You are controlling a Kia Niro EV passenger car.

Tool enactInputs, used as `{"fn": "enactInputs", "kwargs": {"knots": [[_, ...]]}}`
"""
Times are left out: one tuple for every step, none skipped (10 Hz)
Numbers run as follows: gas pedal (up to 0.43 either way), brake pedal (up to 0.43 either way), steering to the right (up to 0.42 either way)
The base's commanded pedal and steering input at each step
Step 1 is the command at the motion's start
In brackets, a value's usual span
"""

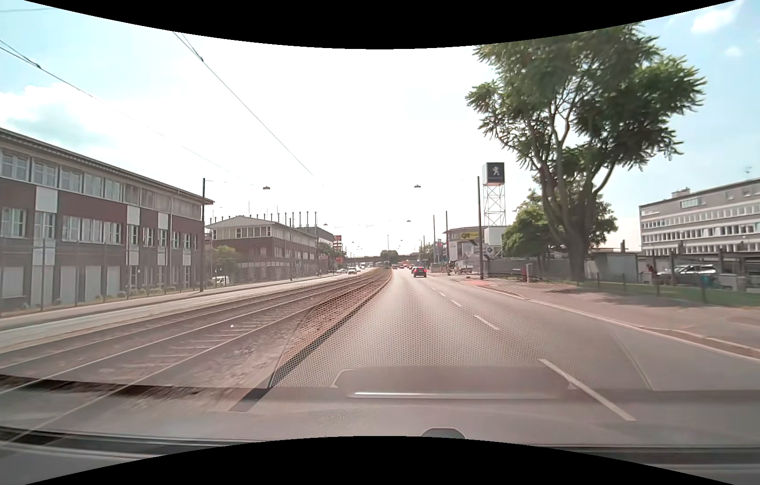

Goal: Follow the waypoints while adhering to traffic rules and regulations

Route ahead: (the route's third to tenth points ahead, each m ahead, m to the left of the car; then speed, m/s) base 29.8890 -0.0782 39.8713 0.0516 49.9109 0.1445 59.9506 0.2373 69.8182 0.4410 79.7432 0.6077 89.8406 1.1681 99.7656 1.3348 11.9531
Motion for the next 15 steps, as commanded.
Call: {"fn": "enactInputs", "kwargs": {"knots": [[0.028,0.0,-0.006],[0.028,0.0,-0.006],[0.028,0.0,-0.006],[0.028,0.0,-0.006],[0.028,0.0,-0.006],[0.028,0.0,-0.006],[0.028,0.0,-0.006],[0.028,0.0,-0.006],[0.028,0.0,-0.006],[0.039,0.0,-0.006],[0.039,0.0,-0.006],[0.039,0.0,-0.006],[0.039,0.0,-0.006],[0.039,0.0,-0.008],[0.039,0.0,-0.008]]}}
